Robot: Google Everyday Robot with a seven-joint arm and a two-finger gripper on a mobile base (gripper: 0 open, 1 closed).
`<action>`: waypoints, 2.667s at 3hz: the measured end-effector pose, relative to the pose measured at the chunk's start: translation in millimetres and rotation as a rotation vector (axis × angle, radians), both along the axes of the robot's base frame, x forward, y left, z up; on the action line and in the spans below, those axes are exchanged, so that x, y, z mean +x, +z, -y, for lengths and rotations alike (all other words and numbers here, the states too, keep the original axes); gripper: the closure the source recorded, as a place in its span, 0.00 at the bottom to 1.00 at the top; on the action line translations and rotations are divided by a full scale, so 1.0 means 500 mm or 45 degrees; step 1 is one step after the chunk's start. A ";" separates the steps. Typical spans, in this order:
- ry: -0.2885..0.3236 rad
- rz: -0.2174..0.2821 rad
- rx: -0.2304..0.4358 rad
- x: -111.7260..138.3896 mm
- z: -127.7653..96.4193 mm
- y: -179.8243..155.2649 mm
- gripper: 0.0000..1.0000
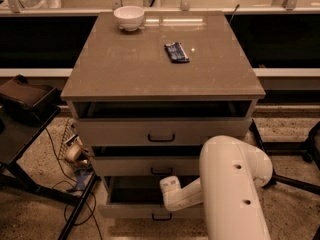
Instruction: Open bottom drawer
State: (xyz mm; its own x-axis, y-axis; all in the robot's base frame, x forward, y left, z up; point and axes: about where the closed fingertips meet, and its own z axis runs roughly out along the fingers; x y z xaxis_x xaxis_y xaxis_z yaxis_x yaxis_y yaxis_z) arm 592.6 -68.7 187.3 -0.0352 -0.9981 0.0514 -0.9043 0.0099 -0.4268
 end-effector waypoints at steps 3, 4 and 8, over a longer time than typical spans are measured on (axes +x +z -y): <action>-0.085 -0.115 0.017 -0.084 0.050 -0.039 1.00; -0.125 -0.163 0.026 -0.119 0.074 -0.047 1.00; -0.468 -0.390 0.089 -0.439 0.239 -0.074 0.63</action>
Offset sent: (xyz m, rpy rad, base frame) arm -0.0645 -0.0148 -0.0517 0.0227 0.2032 -0.0408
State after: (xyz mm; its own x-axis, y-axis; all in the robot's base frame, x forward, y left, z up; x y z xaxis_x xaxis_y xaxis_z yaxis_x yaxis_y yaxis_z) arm 373.0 -188.3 150.1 -0.3801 -0.9237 0.0479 -0.9194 0.3717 -0.1283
